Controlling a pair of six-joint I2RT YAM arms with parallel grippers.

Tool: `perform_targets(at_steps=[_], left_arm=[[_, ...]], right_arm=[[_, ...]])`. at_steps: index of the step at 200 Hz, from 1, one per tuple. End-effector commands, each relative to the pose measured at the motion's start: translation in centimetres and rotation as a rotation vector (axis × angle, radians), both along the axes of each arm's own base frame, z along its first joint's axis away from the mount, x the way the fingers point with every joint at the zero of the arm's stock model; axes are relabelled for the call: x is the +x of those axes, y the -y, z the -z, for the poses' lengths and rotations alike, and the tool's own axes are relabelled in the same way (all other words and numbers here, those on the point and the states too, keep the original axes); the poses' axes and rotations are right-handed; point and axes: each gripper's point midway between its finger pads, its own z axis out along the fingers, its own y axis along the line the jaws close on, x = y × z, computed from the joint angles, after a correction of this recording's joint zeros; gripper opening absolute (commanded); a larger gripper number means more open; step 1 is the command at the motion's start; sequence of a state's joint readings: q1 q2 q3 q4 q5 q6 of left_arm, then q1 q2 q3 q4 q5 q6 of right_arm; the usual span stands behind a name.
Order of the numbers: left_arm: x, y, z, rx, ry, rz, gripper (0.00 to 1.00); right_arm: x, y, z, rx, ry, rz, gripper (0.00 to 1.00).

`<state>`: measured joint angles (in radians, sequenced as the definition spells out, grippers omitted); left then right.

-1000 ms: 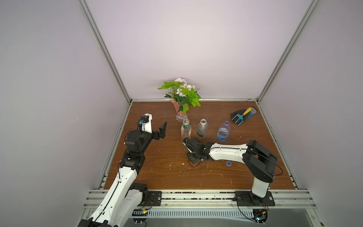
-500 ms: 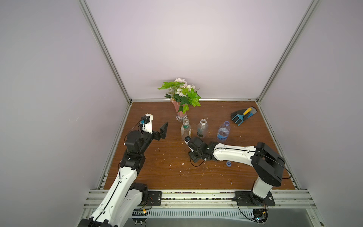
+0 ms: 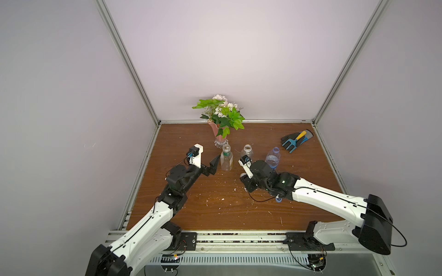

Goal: Screw on the bottle caps
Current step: Pick up the bottle cap from the center of the board, then pick up the plastic bottle at the center of the board.

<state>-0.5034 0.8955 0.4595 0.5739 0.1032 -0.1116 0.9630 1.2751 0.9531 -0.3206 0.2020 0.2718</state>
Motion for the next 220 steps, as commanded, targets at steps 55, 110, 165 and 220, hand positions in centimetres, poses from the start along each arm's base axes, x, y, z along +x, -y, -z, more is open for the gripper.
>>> perform_targets(at_steps=[55, 110, 165, 220], left_arm=[[3.9, 4.5, 1.6, 0.058, 0.044, -0.016, 0.88], [6.1, 5.6, 4.4, 0.120, 0.007, -0.028, 0.80], [7.1, 5.8, 6.0, 0.139, -0.016, -0.051, 0.72], [7.6, 6.4, 6.8, 0.151, -0.028, -0.041, 0.59]], right_arm=[[-1.4, 3.8, -2.5, 0.114, -0.001, 0.053, 0.38], [-1.8, 5.0, -2.4, 0.109, -0.001, 0.069, 0.38], [-1.9, 5.0, -1.8, 0.098, -0.017, 0.067, 0.38], [-1.8, 5.1, -1.8, 0.098, -0.019, 0.075, 0.39]])
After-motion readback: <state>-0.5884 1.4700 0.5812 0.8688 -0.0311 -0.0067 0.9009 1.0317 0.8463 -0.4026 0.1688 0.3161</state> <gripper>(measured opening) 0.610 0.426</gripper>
